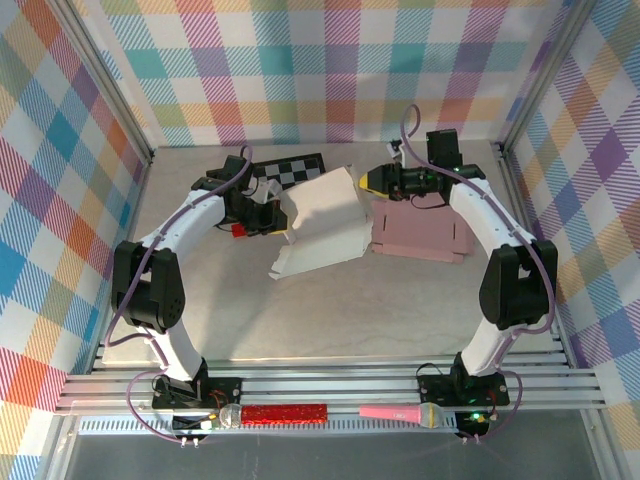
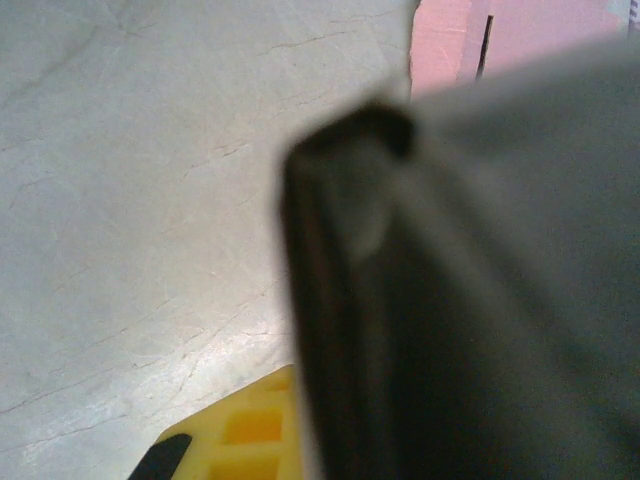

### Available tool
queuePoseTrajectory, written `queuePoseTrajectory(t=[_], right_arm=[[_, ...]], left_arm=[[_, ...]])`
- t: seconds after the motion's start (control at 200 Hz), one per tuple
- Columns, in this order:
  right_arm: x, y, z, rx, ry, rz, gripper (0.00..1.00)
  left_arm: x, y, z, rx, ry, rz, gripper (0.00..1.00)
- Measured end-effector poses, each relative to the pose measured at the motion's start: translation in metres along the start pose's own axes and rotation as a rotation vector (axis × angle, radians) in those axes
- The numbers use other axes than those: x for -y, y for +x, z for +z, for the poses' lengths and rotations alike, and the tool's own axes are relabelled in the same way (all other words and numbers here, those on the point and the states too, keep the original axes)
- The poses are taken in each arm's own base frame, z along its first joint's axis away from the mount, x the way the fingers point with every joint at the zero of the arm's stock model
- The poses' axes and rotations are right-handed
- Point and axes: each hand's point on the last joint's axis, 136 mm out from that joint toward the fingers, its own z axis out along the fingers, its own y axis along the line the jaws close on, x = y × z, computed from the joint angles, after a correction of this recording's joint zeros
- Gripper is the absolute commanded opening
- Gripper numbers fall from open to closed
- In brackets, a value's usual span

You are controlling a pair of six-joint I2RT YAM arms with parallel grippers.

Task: Fold the paper box

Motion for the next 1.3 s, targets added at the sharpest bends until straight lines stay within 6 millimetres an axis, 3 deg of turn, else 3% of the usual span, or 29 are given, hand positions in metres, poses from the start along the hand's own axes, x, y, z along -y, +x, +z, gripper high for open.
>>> queuePoseTrajectory(t=[0.205, 0.47, 0.865, 1.11, 1.3], right_arm=[[-0.002, 0.003, 0.009, -0.021, 0.085, -0.073, 0.46], [0.013, 0.018, 0.026, -0.074, 0.292, -0.192, 0.44], [0.030, 0.017, 0.027, -0.093, 0.756, -0.384, 0.00], [0.040, 0.010, 0.028, -0.096, 1.072, -0.382, 0.00], [0.048, 0.014, 0.026, -0.111, 1.134, -0.350, 0.11]], left_arm=[[0.000, 0.001, 0.000, -0.002, -0.002, 0.003, 0.00], [-0.003, 0.008, 0.001, -0.029, -0.030, 0.008, 0.00], [-0.003, 0.015, 0.004, -0.046, -0.067, 0.017, 0.00], [0.007, 0.020, 0.004, -0.034, -0.113, 0.009, 0.00], [0.010, 0.025, 0.005, -0.038, -0.140, 0.003, 0.00]])
